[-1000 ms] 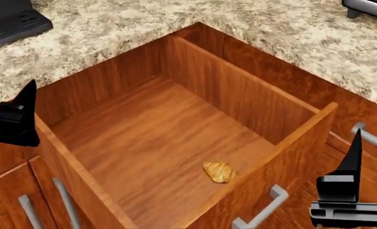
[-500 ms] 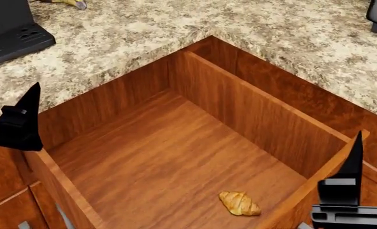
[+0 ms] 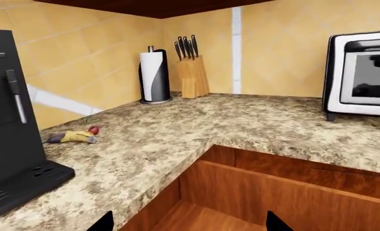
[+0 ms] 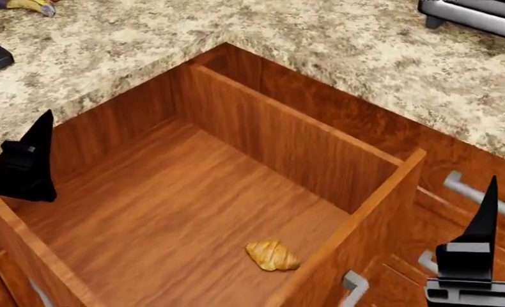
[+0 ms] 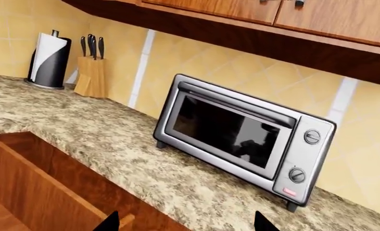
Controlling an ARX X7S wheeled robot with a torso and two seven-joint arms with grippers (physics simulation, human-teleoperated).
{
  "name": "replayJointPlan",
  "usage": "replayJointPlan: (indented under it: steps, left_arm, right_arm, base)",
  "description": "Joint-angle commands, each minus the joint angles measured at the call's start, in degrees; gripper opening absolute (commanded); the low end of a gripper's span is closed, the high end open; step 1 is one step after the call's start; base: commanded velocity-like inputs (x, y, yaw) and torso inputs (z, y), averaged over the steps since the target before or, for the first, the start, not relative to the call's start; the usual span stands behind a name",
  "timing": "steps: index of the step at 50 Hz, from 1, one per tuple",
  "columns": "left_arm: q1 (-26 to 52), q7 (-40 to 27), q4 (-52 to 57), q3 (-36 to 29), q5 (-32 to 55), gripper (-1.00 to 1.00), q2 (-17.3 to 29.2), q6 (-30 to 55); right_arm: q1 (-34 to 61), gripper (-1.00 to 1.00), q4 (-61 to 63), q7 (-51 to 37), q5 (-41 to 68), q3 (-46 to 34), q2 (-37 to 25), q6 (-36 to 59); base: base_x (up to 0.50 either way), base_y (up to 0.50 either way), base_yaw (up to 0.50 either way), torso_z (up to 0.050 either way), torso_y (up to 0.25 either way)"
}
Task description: Close the right drawer.
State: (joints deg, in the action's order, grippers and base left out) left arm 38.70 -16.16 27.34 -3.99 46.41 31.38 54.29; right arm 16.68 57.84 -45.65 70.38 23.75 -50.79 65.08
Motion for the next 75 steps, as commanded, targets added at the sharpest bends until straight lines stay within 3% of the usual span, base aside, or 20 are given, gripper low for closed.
replayJointPlan:
  steps: [1,17,33,75]
  left_arm:
    - [0.60,-0.24,-0.42,0.22,0.40,1.00,0.12,0.23]
    - [2.63,-1.25,-0.92,0.61,1.92,1.00,0.71,2.63]
    - [12.00,-4.76,-0.98,3.33,9.58,1.00,2.35,12.83]
    - [11.25,-6.40,0.41,4.28,12.22,1.00,3.76,13.77]
  right_arm:
    - [0.29,1.00,-0.72,-0.11,-0.98,-2.03,-0.12,-0.80]
    - [3.89,1.00,-2.73,-1.75,1.21,-5.40,-0.94,-0.03]
    - [24.72,1.00,-9.92,-10.78,24.30,-10.87,-9.23,0.53]
    - [23.22,1.00,-9.55,-9.40,21.05,-13.49,-6.83,0.26]
  base:
    - [-0.07,0.09,-0.50,0.000,0.000]
    - [-0.03,0.00,-0.06,0.000,0.000]
    - [0.00,0.00,0.00,0.000,0.000]
    - [0.04,-0.05,0.00,0.000,0.000]
